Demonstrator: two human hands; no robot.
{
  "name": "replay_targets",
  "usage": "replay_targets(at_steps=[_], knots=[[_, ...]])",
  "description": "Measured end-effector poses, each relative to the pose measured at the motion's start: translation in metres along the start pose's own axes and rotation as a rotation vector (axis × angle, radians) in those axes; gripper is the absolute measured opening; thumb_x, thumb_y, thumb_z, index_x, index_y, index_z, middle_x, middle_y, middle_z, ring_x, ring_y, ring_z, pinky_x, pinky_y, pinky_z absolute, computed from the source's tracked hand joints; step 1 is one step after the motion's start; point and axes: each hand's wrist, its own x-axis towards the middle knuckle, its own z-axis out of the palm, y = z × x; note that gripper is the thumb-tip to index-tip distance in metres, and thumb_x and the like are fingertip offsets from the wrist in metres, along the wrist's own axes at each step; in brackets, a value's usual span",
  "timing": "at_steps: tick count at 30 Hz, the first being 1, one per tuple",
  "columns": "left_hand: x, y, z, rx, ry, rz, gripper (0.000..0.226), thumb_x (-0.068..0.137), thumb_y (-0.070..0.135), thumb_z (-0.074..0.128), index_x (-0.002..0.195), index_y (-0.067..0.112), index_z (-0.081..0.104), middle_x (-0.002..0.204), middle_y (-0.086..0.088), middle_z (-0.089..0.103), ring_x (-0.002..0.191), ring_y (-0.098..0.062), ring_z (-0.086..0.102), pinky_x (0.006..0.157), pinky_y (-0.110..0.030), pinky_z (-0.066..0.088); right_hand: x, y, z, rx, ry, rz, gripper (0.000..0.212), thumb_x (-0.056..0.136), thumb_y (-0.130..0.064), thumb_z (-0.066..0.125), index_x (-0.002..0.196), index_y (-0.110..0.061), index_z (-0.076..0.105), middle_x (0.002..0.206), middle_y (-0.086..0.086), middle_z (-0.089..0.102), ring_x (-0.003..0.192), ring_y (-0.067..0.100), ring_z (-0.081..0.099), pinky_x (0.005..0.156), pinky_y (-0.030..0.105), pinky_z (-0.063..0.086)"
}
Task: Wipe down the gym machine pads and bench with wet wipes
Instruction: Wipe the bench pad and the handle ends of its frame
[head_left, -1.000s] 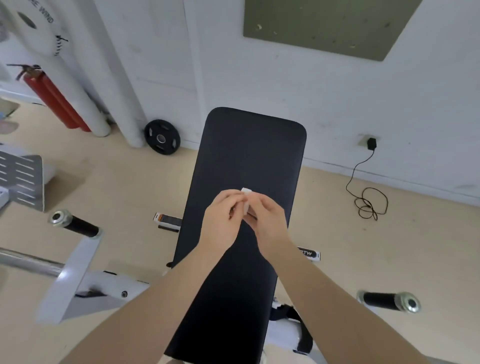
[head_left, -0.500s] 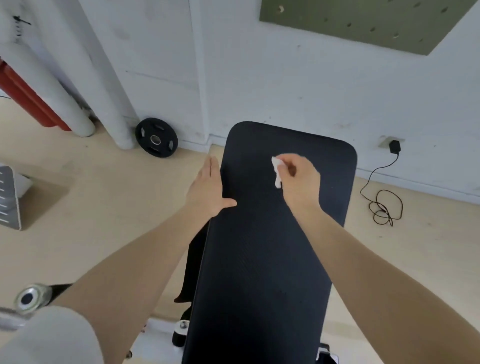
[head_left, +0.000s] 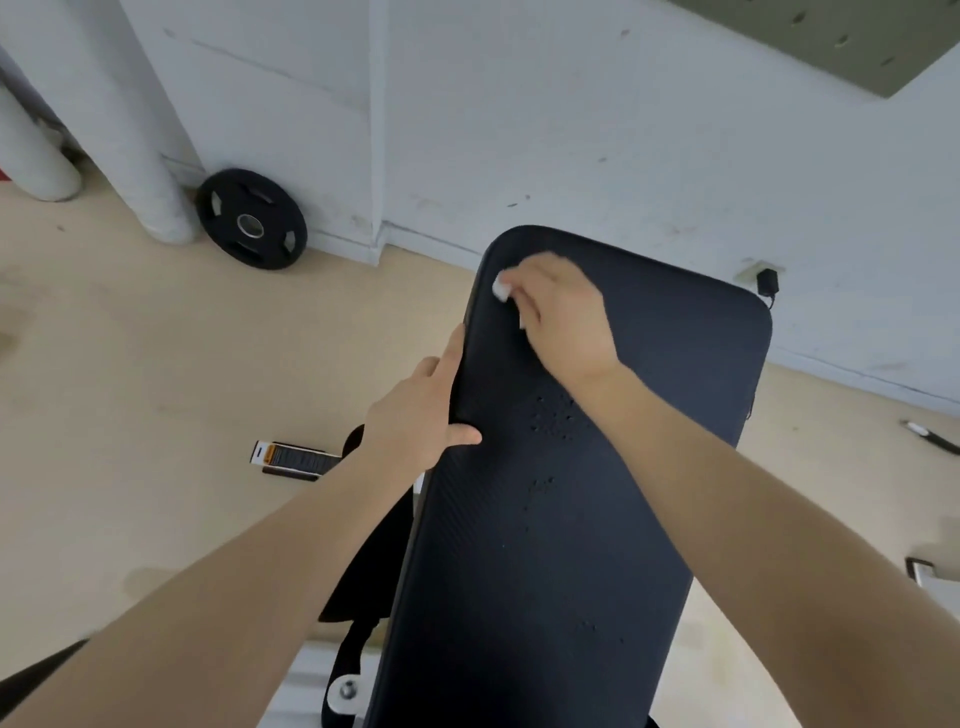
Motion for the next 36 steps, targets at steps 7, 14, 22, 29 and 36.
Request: replay_targets(at_steps=[7,14,22,29,36], knots=[[-0.003,0.004,0.001,0.010,-0.004,-0.052,0.109,0.078,0.036,0.071,0.144,0.040,-0.016,0.128,-0.004,0.041,0.104,-0.027,0.056,0.083,-0.045,0.050,-0.056,-0.005,-0.012,-0.021,-0.307,-0.249,0.029,0.063,0.020,0.061,0.080,-0.002,0.066,0.078,0.010,0.061,0.064,0.024,0.054,0.048,0.028,0.051],[-0.003,0.013,0.000,0.099,-0.016,-0.160,0.112,0.078,0.037,0.071,0.142,0.039,-0.021,0.136,-0.002,0.034,0.106,-0.028,0.056,0.081,-0.044,0.051,0.037,0.010,-0.018,-0.038,-0.048,0.019,0.017,0.077,0.011,0.054,0.085,-0.001,0.065,0.088,0.017,0.061,0.078,0.033,0.057,0.067,0.034,0.048],[-0.001,0.010,0.003,0.074,-0.006,-0.177,0.111,0.077,0.040,0.071,0.143,0.042,-0.018,0.124,-0.003,0.042,0.102,-0.026,0.056,0.079,-0.040,0.048,-0.042,-0.015,0.019,0.086,-0.158,-0.219,0.022,0.063,0.011,0.064,0.079,-0.005,0.065,0.081,0.010,0.063,0.068,0.027,0.058,0.052,0.028,0.051],[-0.003,0.014,0.001,0.078,0.000,-0.208,0.109,0.078,0.042,0.070,0.142,0.044,-0.017,0.114,-0.002,0.046,0.101,-0.027,0.056,0.074,-0.038,0.045,-0.019,-0.007,-0.014,0.169,-0.095,0.027,0.016,0.078,0.006,0.056,0.088,-0.003,0.065,0.090,0.015,0.058,0.080,0.029,0.054,0.069,0.031,0.045],[-0.002,0.017,0.001,0.084,-0.034,-0.234,0.109,0.079,0.040,0.069,0.142,0.042,-0.021,0.114,-0.005,0.047,0.100,-0.028,0.056,0.077,-0.040,0.048,0.000,0.025,-0.013,0.068,0.003,0.027,0.013,0.080,0.005,0.055,0.079,-0.003,0.066,0.086,0.013,0.063,0.074,0.032,0.060,0.066,0.036,0.053]])
